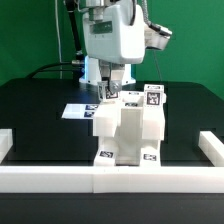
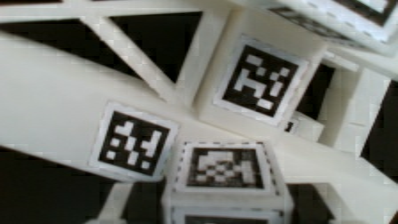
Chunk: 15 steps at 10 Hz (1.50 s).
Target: Assemble chair
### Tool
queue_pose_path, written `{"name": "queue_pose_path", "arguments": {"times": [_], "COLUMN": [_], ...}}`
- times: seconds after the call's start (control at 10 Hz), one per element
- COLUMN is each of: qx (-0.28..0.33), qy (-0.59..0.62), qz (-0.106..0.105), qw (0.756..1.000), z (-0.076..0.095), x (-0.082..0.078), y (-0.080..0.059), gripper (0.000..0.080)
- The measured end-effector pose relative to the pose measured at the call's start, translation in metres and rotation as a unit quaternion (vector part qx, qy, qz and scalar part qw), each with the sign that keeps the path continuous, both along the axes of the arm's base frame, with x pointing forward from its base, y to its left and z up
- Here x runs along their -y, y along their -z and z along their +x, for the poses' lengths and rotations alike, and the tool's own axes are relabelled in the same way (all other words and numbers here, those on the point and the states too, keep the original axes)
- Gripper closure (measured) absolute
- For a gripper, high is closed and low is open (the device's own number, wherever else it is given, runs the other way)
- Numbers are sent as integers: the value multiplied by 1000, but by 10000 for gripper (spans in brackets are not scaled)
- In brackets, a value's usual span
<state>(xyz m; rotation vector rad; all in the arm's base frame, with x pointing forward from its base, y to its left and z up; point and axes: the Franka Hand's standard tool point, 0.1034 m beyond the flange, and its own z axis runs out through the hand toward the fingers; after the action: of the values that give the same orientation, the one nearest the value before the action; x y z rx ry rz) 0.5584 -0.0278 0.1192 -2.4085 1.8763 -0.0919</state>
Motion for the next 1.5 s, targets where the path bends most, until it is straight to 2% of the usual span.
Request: {"name": "queue_pose_path", "arguments": {"times": [0.1,0.2,0.3,0.4,0.8,1.2,1.4,1.5], "qx": [0,0,0,2,8,13,15,15], "qy": [-16,-30,-59,-115,-282,-428,-515,-535], "qz": [-1,-3,-5,-11,-28,-43,-52,-54], "qw": [1000,1000,998,993,959,903,856,843], "z": [0,0,0,0,1,0,0,0], "x": [0,0,-1,-1,-3,-3,-2,-2], "y": [0,0,-1,-1,-1,-1,-1,0], "gripper": [431,294,294,181,151,151,151,151]}}
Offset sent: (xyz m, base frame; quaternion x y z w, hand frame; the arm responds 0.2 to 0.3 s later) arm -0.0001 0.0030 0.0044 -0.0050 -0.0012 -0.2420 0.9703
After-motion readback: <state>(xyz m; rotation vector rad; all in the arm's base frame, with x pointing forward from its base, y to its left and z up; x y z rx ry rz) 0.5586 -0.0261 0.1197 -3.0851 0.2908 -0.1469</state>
